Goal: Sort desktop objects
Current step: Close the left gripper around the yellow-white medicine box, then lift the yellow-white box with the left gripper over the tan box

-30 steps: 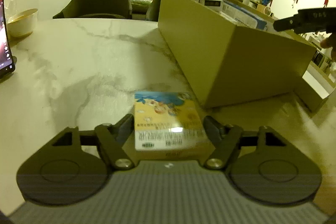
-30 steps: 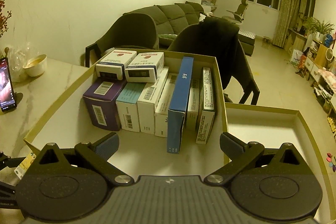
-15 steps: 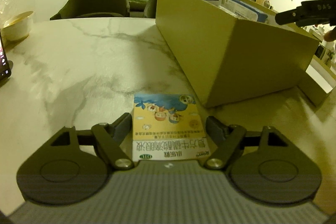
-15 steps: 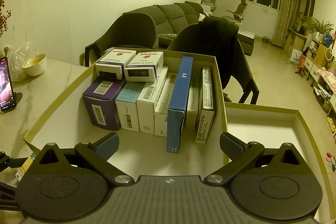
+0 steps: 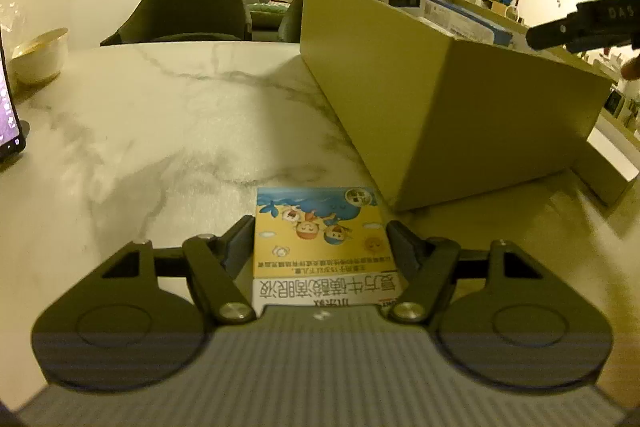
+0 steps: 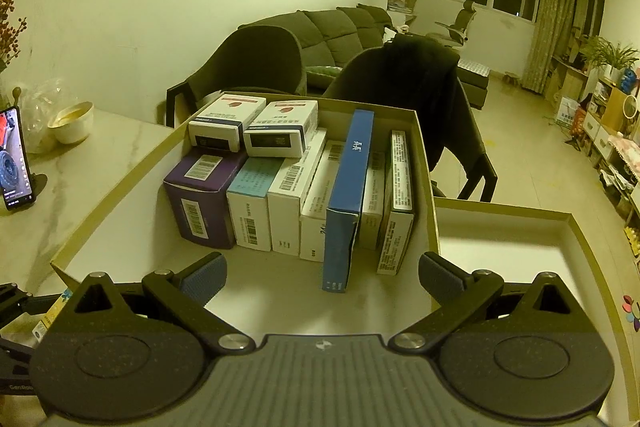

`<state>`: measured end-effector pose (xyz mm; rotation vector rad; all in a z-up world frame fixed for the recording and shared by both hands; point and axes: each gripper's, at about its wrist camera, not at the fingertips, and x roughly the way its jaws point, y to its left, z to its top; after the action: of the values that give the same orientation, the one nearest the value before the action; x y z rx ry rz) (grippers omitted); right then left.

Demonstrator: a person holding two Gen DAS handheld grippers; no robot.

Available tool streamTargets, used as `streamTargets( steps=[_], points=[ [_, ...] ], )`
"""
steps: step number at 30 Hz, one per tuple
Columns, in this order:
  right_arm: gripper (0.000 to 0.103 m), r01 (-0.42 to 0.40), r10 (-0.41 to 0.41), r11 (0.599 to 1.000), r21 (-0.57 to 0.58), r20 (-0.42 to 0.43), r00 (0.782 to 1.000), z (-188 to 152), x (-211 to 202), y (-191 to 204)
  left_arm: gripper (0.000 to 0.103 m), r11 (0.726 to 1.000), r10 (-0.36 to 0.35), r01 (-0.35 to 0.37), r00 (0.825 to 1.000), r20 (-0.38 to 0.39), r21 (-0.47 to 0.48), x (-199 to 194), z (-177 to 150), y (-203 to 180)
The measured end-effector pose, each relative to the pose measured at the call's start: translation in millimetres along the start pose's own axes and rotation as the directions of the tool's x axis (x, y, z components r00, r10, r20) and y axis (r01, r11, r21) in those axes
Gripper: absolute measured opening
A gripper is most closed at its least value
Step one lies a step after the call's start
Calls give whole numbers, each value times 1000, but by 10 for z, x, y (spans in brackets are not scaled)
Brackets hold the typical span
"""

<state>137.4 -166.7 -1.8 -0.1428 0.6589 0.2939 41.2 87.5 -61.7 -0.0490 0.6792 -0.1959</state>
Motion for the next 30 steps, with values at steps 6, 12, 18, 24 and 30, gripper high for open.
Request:
streamTargets(
  steps=[6, 12, 18, 24, 30],
  points=[
    [102, 0, 0, 1000, 1, 1, 1000, -7, -8, -2, 70, 1000, 1, -1, 1000, 9, -25, -64, 3, 25],
    [102, -17, 17, 1000, 7, 23, 1000, 11, -63, -23, 70, 999, 28, -27, 999, 22, -42, -131, 21, 5],
    [102, -60, 58, 998, 36, 41, 997, 34, -107, -87, 70, 998, 26, -23, 998, 63, -52, -284, 93, -11],
    [102, -20, 18, 999, 39, 55, 998, 34, -157, -111, 70, 999, 21, -17, 993, 112, -33, -473, 225, -25],
    [102, -15, 13, 999, 44, 53, 999, 26, -146, -127, 70, 1000, 10, -6, 987, 163, -27, -608, 393, -43]
  ],
)
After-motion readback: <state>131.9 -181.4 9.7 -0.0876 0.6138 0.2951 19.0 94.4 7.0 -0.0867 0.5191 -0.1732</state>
